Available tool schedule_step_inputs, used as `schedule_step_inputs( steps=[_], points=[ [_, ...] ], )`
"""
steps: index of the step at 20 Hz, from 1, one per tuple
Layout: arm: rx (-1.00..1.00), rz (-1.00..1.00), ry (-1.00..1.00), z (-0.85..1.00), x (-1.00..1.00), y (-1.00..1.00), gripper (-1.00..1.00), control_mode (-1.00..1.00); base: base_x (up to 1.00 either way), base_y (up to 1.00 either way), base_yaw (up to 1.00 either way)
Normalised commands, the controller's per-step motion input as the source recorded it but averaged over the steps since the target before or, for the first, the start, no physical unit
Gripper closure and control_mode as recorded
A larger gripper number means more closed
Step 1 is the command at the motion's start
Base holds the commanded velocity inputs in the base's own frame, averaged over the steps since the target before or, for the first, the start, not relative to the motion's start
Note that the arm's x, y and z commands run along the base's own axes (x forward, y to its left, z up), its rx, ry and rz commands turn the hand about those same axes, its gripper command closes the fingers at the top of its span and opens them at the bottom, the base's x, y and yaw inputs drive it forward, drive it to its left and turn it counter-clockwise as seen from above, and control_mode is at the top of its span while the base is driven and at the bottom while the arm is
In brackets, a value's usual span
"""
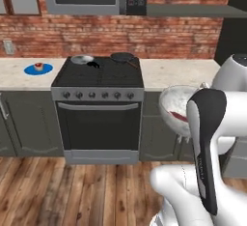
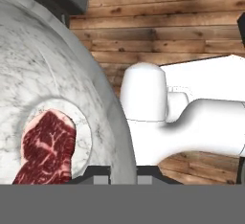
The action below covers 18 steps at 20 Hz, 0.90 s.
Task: Place one of the steaks on the plate and the other in the bowl. Then place the bowl in the fridge.
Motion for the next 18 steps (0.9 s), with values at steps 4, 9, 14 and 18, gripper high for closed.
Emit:
schedule_step_inputs(
  steps=[4,9,14,18],
  points=[
    [0.0,0.0,0.0,0.0,0.0,0.0,1.0,1.0,-0.97,-1.0,0.01],
    [0.0,0.0,0.0,0.0,0.0,0.0,1.0,1.0,0.25,-1.0,0.08],
    [0.0,0.0,0.0,0.0,0.0,0.0,1.0,1.0,-0.01,-1.0,-0.6],
    [0.0,0.0,0.0,0.0,0.0,0.0,1.0,1.0,-0.01,-0.86,-0.73]
  ],
)
